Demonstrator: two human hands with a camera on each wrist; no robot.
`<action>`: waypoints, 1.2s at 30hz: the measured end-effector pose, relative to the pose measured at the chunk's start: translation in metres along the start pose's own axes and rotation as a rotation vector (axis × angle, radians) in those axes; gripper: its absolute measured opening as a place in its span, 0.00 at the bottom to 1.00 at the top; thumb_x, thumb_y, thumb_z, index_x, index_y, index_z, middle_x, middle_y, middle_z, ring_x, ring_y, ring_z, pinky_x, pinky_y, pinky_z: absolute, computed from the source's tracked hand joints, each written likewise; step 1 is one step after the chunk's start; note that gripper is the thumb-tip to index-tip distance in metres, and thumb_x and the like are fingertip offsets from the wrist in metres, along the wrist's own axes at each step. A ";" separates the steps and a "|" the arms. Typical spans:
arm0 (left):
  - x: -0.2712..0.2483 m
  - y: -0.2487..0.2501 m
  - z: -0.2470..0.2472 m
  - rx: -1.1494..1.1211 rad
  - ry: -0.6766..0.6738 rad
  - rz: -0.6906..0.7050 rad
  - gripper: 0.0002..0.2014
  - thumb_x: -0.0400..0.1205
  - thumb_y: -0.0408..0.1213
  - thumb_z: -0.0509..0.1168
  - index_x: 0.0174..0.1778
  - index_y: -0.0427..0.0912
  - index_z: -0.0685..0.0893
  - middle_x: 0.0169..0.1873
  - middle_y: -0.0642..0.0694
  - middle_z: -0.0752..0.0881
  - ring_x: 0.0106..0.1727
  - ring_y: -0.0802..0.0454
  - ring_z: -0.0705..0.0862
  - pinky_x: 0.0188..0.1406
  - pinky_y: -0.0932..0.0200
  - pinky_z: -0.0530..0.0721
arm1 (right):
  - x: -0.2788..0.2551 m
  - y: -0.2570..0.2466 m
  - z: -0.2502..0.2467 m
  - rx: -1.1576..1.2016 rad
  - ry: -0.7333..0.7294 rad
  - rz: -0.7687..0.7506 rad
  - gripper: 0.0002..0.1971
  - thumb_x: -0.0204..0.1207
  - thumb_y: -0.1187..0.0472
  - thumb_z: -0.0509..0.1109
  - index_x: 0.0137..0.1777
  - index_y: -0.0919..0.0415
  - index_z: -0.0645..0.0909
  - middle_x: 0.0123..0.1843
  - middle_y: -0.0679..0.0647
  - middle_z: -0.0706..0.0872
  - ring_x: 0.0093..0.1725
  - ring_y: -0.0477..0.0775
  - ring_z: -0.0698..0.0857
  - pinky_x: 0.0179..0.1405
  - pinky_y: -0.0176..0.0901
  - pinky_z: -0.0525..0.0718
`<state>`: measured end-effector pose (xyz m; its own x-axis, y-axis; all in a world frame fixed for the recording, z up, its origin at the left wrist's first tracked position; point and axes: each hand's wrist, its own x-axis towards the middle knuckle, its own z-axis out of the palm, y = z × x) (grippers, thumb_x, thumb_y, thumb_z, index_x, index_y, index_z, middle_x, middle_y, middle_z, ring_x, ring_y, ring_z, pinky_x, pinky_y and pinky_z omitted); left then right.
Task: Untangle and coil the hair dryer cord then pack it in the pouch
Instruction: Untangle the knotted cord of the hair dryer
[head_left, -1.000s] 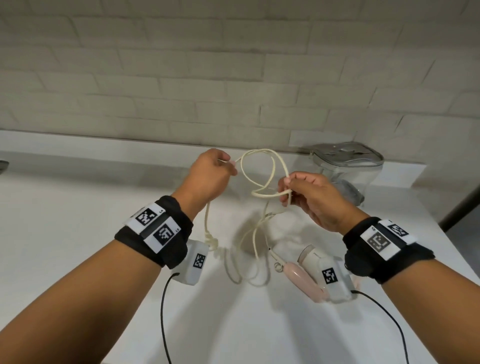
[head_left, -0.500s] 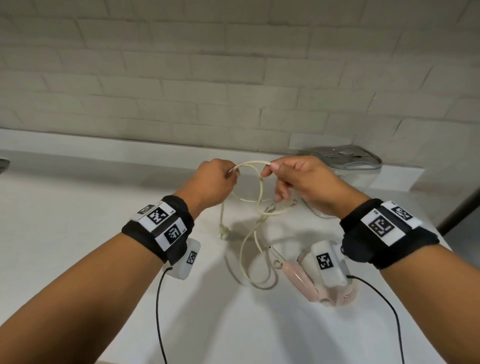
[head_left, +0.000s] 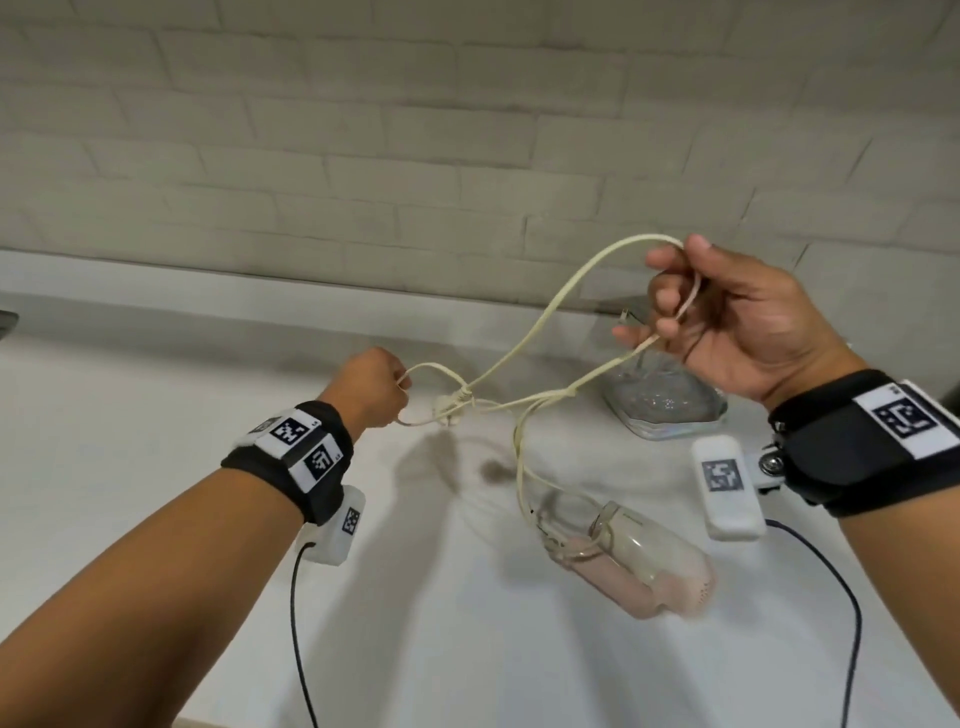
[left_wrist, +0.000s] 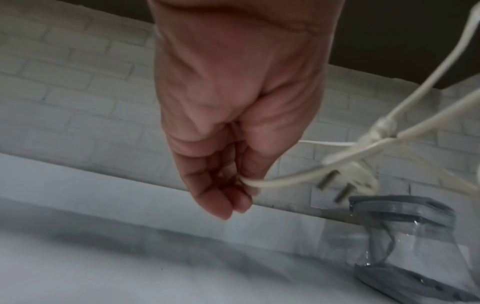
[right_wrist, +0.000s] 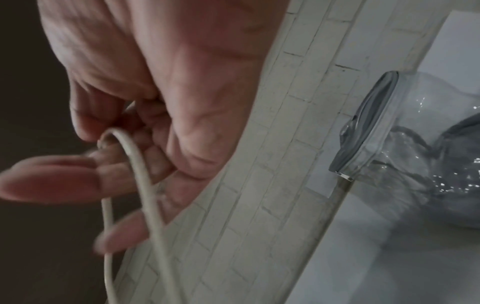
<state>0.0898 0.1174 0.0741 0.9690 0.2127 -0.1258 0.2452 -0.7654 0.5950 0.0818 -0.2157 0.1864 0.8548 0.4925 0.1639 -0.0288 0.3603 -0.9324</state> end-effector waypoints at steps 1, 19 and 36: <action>-0.001 0.001 0.002 0.075 -0.018 0.006 0.09 0.80 0.29 0.69 0.55 0.38 0.88 0.47 0.38 0.90 0.45 0.41 0.90 0.47 0.49 0.91 | 0.000 -0.001 0.004 -0.017 -0.021 -0.004 0.17 0.82 0.56 0.60 0.47 0.59 0.92 0.29 0.52 0.86 0.23 0.50 0.84 0.42 0.56 0.93; -0.051 0.035 0.065 0.087 -0.017 0.881 0.17 0.83 0.57 0.57 0.46 0.52 0.87 0.50 0.60 0.85 0.54 0.56 0.82 0.61 0.37 0.75 | 0.022 -0.018 0.037 -0.066 -0.120 -0.116 0.05 0.84 0.62 0.62 0.49 0.59 0.80 0.34 0.50 0.81 0.27 0.45 0.76 0.47 0.55 0.88; -0.034 0.034 0.043 -0.350 -0.203 0.265 0.21 0.86 0.62 0.55 0.42 0.47 0.70 0.39 0.53 0.70 0.40 0.54 0.68 0.45 0.54 0.69 | 0.021 -0.049 0.025 -0.403 0.017 -0.131 0.16 0.88 0.56 0.61 0.40 0.60 0.84 0.21 0.50 0.73 0.18 0.48 0.64 0.25 0.39 0.73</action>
<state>0.0665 0.0579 0.0647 0.9916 -0.1119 -0.0651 -0.0025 -0.5195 0.8545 0.0885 -0.2034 0.2436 0.8462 0.4485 0.2876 0.2831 0.0789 -0.9558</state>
